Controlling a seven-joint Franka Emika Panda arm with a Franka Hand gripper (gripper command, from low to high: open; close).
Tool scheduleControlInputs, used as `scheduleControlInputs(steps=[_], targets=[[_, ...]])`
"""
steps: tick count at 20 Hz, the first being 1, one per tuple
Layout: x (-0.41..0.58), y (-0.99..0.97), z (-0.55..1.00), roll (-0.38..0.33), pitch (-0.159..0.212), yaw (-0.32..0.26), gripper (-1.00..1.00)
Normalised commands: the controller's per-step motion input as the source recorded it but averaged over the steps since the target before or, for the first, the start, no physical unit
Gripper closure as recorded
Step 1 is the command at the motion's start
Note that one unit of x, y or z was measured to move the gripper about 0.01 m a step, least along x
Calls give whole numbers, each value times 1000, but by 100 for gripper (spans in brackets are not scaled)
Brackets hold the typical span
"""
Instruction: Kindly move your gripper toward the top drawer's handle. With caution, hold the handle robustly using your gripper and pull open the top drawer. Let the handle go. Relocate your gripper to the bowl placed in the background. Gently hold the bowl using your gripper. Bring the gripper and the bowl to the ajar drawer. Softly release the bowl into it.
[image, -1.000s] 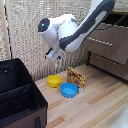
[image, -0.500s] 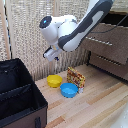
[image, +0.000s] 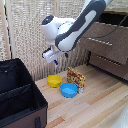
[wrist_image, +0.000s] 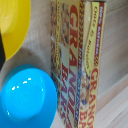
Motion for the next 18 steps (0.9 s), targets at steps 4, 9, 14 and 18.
scheduleControlInputs(steps=[4,9,14,18], targets=[[674,0,170,80,0,-22,-100],[546,-39,31,135,31,-31,-100],[199,0,-86,168,127,-35,-100],[132,-12,-4,206,65,-46,-100]])
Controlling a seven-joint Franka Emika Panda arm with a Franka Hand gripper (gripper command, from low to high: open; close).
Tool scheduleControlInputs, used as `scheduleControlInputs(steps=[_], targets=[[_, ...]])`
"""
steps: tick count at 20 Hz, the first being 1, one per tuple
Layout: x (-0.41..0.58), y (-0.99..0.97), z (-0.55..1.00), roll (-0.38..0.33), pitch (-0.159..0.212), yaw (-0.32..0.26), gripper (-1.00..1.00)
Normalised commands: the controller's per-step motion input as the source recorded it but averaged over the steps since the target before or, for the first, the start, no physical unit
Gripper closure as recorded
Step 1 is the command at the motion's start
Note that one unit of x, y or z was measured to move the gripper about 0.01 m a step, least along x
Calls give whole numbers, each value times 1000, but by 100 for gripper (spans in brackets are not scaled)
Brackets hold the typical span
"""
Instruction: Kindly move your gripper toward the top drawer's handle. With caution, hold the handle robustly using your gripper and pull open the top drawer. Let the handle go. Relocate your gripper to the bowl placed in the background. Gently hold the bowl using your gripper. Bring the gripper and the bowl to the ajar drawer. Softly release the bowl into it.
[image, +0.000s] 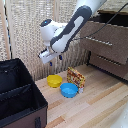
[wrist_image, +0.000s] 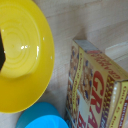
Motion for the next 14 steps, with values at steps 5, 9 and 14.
scheduleControlInputs(steps=[5,9,14], targets=[[127,-226,0,236,82,-27,-100],[70,-614,-66,122,45,-2,-100],[0,-350,-78,10,-1,-116,-100]])
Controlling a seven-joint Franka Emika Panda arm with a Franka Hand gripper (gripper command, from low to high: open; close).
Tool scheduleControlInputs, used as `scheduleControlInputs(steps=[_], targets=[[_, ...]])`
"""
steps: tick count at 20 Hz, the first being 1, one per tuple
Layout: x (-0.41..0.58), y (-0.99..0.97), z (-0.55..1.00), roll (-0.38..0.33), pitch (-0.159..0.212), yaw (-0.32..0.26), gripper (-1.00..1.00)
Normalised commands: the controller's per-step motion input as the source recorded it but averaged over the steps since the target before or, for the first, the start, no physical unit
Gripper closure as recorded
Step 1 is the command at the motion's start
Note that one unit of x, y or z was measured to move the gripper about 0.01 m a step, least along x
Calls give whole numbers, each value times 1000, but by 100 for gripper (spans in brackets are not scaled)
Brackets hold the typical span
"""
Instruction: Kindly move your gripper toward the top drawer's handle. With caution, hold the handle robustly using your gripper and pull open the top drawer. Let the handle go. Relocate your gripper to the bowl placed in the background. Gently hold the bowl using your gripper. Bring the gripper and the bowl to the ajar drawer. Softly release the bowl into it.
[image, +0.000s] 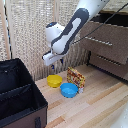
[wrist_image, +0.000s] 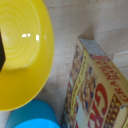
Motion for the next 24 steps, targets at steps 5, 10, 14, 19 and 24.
scheduleControlInputs(steps=[5,10,14,19,24], targets=[[-71,-62,-362,11,-65,-220,-100],[0,5,-461,122,0,-51,-100],[9,-79,-344,161,89,0,-100],[68,-130,-230,97,184,6,-100],[12,-70,-88,45,86,41,100]])
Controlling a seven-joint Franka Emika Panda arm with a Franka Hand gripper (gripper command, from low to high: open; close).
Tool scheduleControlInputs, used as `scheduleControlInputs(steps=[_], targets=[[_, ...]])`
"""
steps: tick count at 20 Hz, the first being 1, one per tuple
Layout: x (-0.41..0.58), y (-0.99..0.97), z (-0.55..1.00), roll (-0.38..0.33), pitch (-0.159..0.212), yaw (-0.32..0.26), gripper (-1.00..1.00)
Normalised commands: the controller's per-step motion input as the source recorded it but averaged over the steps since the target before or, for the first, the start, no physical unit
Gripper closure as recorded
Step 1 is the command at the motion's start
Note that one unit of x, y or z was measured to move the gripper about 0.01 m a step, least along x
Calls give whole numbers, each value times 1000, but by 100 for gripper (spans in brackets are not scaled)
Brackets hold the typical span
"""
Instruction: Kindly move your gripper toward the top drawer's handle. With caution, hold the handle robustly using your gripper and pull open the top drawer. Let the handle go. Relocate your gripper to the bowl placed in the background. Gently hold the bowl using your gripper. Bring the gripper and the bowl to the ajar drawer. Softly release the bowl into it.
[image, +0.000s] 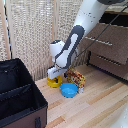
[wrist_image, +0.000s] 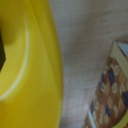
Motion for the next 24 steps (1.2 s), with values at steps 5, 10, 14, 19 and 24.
scheduleControlInputs(steps=[5,10,14,19,24], targets=[[0,-10,0,0,0,41,100],[0,0,0,0,0,56,100],[-10,11,1,0,-40,-8,100],[-49,102,3,-4,-20,-66,100],[-7,132,0,9,-14,-72,100]])
